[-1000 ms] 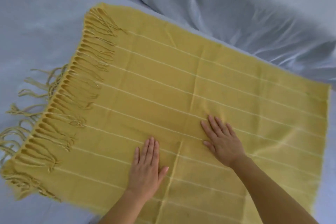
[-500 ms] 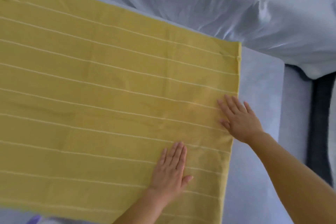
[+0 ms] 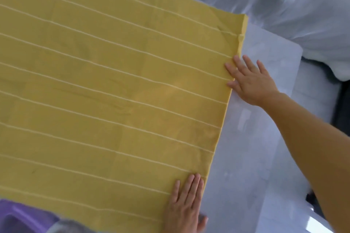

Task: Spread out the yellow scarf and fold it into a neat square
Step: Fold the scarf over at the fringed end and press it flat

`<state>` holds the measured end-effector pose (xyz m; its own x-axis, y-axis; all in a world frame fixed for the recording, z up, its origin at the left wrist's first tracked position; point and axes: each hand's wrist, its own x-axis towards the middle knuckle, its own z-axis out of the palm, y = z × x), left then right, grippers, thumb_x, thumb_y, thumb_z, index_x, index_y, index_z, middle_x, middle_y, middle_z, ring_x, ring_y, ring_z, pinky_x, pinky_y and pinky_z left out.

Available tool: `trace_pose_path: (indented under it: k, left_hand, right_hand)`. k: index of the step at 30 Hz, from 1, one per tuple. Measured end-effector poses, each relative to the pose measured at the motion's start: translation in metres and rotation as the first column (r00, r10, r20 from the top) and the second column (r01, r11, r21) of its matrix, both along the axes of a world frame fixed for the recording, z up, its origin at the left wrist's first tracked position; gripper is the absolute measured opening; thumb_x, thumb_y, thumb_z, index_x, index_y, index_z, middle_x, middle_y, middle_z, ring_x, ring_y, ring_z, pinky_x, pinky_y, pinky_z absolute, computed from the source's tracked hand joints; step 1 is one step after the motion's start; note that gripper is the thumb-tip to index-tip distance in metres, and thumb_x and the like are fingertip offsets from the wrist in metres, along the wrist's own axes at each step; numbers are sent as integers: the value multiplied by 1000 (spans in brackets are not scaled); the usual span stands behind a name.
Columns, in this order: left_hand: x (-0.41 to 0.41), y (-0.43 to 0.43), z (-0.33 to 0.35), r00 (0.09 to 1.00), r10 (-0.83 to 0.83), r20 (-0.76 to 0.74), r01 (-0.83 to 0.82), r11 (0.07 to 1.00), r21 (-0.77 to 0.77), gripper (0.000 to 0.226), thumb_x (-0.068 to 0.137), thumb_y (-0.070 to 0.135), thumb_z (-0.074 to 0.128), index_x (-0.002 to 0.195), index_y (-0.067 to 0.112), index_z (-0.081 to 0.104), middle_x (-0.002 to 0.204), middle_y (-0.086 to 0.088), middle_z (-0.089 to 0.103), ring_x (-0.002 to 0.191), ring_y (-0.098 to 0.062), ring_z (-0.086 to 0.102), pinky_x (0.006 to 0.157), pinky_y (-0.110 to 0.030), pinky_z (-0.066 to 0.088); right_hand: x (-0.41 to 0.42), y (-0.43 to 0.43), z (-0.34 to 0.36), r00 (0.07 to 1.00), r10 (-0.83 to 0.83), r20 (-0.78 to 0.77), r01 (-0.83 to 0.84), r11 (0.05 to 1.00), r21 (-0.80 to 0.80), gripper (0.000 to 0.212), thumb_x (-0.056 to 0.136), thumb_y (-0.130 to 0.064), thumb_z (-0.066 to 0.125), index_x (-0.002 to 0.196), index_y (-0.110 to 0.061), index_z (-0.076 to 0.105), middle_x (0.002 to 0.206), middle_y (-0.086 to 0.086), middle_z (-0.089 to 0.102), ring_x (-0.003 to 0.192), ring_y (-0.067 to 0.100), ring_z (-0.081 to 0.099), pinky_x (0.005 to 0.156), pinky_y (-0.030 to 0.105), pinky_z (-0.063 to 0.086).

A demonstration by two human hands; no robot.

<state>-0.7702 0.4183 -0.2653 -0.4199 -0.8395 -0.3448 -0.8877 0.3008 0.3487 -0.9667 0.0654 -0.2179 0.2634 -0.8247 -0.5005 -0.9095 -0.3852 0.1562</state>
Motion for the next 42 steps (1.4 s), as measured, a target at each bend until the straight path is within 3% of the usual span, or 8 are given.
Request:
trace_pose_path:
  k: [4, 8, 11, 15, 19, 24, 34, 42]
  left_hand:
    - [-2, 21, -4, 991, 135, 16, -136, 990, 29, 71, 83, 61, 21, 126, 15, 54, 138, -5, 49, 130, -17, 42, 103, -41, 32]
    - [-6, 14, -4, 967, 254, -24, -255, 967, -19, 67, 85, 56, 25, 132, 14, 48, 140, -2, 48, 133, -15, 36, 105, -41, 27]
    - [-9, 1, 1, 918, 394, -49, -397, 913, -99, 72, 88, 58, 27, 139, 9, 38, 147, -3, 36, 136, -16, 30, 109, -43, 22]
    - [-9, -26, 8, 905, 425, -8, -423, 897, -126, 87, 79, 63, 45, 143, 7, 29, 151, -6, 28, 141, -19, 19, 113, -45, 15]
    - [-12, -31, 6, 907, 421, 24, -414, 900, -137, 81, 81, 50, 46, 145, 7, 23, 155, -6, 17, 143, -20, 16, 113, -46, 13]
    - [-16, -32, 9, 890, 454, 34, -446, 885, -137, 74, 73, 37, 49, 140, 7, 36, 152, -5, 29, 140, -20, 25, 109, -46, 22]
    - [-19, -35, -11, 876, 471, 103, -414, 845, -339, 52, 80, 34, 33, 122, 16, 57, 126, 5, 61, 130, -17, 41, 101, -42, 32]
    - [-17, -32, -16, 904, 419, 89, -368, 865, -342, 55, 83, 38, 31, 129, 15, 51, 136, 2, 53, 133, -18, 37, 103, -44, 29]
  right_hand:
    - [-21, -42, 4, 998, 53, -33, -54, 998, -20, 68, 83, -61, -7, 147, -39, 0, 158, -5, -4, 145, 20, -4, 115, 45, -3]
    - [-32, -92, 9, 963, 188, -194, -204, 977, -65, 62, 97, -26, 30, 145, -43, -6, 158, -3, -6, 145, 22, -6, 115, 45, -5]
    - [-23, -122, 12, 929, 321, -185, -331, 943, -26, 73, 89, -45, 47, 145, -44, 0, 158, -2, 6, 145, 25, 3, 114, 50, -1]
    - [-3, -144, 19, 851, 466, -243, -448, 885, 128, 94, 62, -87, 24, 141, -50, -12, 156, -4, 9, 143, 26, 10, 112, 53, 7]
    - [15, -152, 18, 810, 532, -247, -514, 847, 138, 114, 63, -66, 66, 145, -41, -9, 157, -4, 7, 144, 26, 13, 113, 50, 9]
    - [24, -142, 21, 779, 575, -250, -551, 818, 164, 117, 67, -53, 72, 144, -32, -13, 156, -3, 2, 144, 25, 14, 115, 42, 9]
    - [42, -111, 13, 887, 396, -238, -347, 911, 222, 120, 81, -33, 68, 125, -35, -44, 154, 4, -23, 145, 24, -1, 117, 37, 10]
    - [43, -112, 15, 924, 341, -175, -293, 922, 252, 128, 73, -37, 76, 124, -37, -42, 154, 4, -24, 145, 24, -3, 117, 38, 11]
